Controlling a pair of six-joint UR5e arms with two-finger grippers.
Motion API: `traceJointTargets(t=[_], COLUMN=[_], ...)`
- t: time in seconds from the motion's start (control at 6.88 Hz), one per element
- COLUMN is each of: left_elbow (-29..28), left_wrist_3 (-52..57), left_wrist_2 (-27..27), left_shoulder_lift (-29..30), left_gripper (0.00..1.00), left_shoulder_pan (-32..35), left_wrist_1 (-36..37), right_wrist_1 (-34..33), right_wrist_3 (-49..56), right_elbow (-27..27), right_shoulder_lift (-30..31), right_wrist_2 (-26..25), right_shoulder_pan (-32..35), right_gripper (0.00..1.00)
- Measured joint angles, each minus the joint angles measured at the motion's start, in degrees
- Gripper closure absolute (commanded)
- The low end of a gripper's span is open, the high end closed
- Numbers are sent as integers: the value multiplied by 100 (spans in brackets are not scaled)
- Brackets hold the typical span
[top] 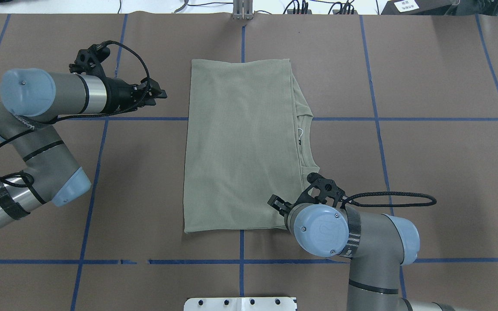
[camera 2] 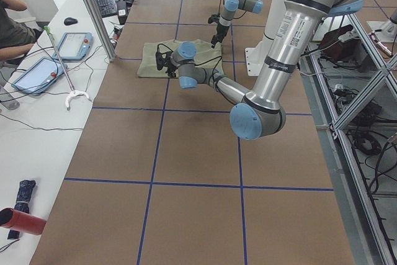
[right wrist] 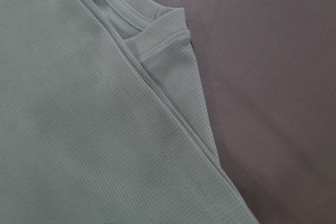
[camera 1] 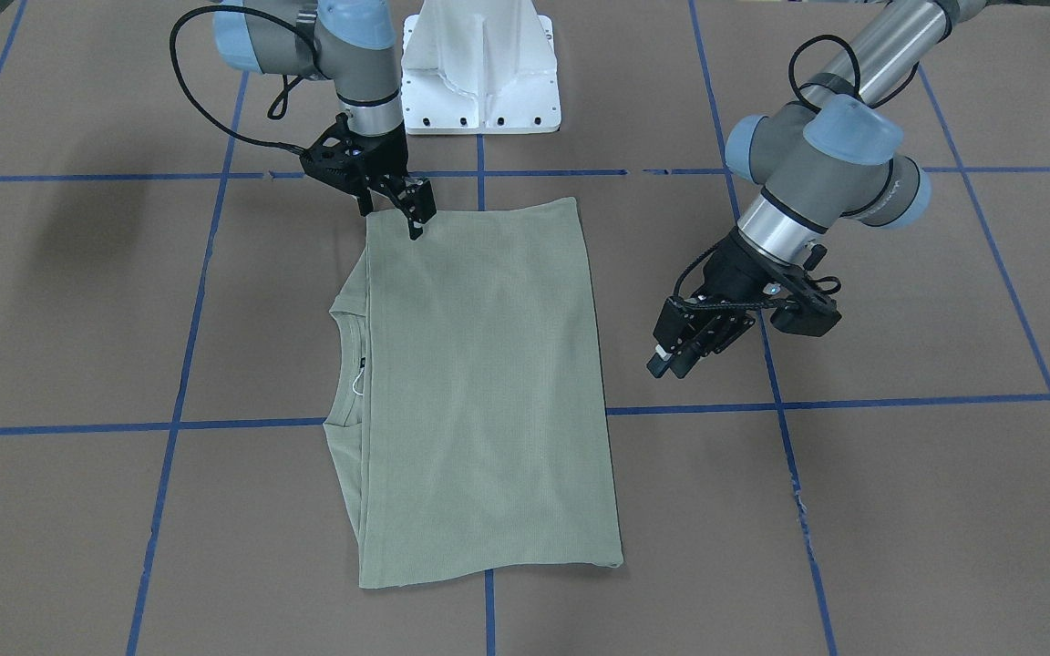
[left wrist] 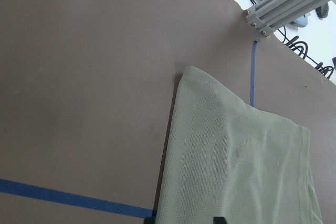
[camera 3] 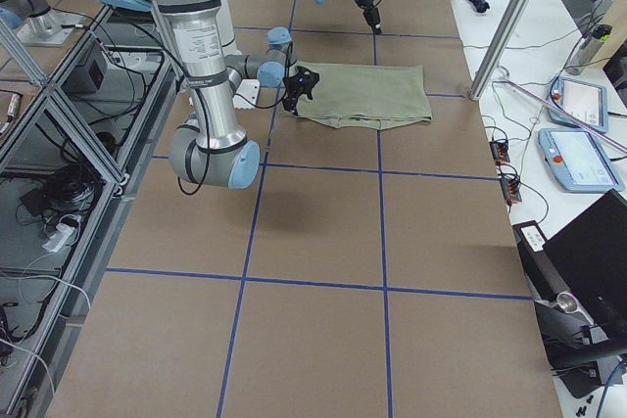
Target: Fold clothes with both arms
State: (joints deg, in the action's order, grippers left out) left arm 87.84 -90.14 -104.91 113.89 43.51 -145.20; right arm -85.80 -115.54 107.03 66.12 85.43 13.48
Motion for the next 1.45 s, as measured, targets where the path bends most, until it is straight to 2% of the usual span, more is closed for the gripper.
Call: traceJointTargets(t=[0.73,1.31,1.45], left_elbow=[24,66,79], left_wrist_3=[-4,-6,-10], left_wrist_2=[2,-3,-3], left_shoulder_lift=[-1,0,-4], left_gripper=[53,53,53], left_shoulder_pan=[0,0,2], left_wrist_1=[7,9,9], right_wrist_1=[19,20,22], right_wrist_3=[3,6,3], right_elbow=[-80,-156,-161], right_shoulder_lift=[-4,3,5], right_wrist_2=[8,34,58], right_shoulder_pan=[-46,-31,-27], right_gripper=[6,77,100])
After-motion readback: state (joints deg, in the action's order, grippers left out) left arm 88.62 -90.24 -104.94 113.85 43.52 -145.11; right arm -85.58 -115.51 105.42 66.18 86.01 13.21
